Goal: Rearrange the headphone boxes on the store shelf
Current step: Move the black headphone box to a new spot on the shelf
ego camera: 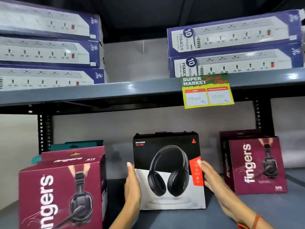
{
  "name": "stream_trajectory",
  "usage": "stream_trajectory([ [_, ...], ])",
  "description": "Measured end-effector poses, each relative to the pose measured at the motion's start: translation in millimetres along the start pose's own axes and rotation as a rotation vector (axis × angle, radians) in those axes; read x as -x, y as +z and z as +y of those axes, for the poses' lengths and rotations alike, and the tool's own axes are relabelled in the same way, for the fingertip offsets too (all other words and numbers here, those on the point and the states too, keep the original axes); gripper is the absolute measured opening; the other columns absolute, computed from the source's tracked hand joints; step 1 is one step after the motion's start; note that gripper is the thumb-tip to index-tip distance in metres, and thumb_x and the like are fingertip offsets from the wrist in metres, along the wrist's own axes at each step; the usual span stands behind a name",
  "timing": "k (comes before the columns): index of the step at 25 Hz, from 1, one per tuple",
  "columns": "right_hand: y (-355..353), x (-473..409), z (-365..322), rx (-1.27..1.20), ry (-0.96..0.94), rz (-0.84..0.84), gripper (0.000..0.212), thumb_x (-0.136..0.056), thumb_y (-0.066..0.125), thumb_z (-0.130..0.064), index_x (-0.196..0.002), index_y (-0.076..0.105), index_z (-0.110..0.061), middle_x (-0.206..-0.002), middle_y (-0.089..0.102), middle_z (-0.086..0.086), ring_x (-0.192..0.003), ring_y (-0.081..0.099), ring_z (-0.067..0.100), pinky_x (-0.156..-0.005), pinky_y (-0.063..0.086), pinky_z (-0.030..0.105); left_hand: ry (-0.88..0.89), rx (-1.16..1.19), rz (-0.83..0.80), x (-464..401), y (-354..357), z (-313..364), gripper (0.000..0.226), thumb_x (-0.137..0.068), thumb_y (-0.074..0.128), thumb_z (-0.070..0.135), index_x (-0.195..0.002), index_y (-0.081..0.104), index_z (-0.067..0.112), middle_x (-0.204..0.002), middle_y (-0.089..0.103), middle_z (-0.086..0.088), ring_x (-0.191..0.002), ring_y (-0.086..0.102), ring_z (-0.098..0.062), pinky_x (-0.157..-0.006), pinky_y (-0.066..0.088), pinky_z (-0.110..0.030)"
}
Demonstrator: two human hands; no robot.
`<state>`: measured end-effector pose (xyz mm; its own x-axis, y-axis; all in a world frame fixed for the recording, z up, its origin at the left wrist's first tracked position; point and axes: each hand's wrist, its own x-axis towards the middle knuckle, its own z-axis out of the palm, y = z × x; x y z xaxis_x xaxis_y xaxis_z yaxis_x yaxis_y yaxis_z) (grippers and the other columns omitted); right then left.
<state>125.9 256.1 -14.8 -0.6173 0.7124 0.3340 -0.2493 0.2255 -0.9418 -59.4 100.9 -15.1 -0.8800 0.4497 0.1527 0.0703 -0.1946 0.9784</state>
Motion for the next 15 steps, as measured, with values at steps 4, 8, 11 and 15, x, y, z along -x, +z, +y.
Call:
stream_trajectory([
  [4, 3, 1, 4, 0.018, 0.028, -0.009, 0.089, -0.043, 0.063, -0.096, -0.124, 0.056, -0.059, -0.129, 0.062, -0.027, -0.118, 0.057, -0.006, -0.117, 0.031, 0.036, -0.036, 0.033, -0.046, -6, -3, -3, 0.099, -0.072, 0.021, 0.09, -0.141, 0.058, 0.029, -0.151, 0.053, -0.009, -0.142, 0.045, -0.032, -0.119, 0.031, -0.053],
  [8, 9, 9, -2, 0.075, -0.06, 0.034, 0.078, -0.059, 0.057, -0.092, -0.132, 0.042, -0.07, -0.141, 0.054, -0.03, -0.128, 0.052, -0.008, -0.112, 0.034, 0.029, 0.057, 0.016, -0.007, 7, 0, 8, 0.07, -0.095, 0.029, 0.069, -0.154, 0.04, 0.032, -0.164, 0.035, 0.002, -0.151, 0.03, -0.021, -0.124, 0.02, -0.044],
  [11, 21, 7, -16, 0.17, -0.33, 0.279, 0.086, -0.085, 0.055, -0.071, -0.158, 0.024, -0.038, -0.164, 0.029, -0.01, -0.151, 0.026, 0.008, -0.123, 0.02, 0.037, 0.439, -0.092, 0.063, 27, -2, 33, 0.057, -0.104, 0.033, 0.051, -0.157, 0.028, 0.032, -0.165, 0.029, 0.009, -0.148, 0.025, -0.003, -0.122, 0.017, -0.029],
  [15, 72, 19, -53, 0.052, -0.659, 0.249, 0.071, -0.089, 0.052, -0.053, -0.155, 0.03, -0.034, -0.156, 0.034, -0.021, -0.145, 0.027, -0.008, -0.109, 0.02, 0.004, 0.857, -0.143, 0.153, 56, -34, 85, 0.067, -0.096, 0.036, 0.055, -0.157, 0.03, 0.028, -0.16, 0.033, 0.017, -0.146, 0.026, 0.007, -0.12, 0.021, -0.02],
])
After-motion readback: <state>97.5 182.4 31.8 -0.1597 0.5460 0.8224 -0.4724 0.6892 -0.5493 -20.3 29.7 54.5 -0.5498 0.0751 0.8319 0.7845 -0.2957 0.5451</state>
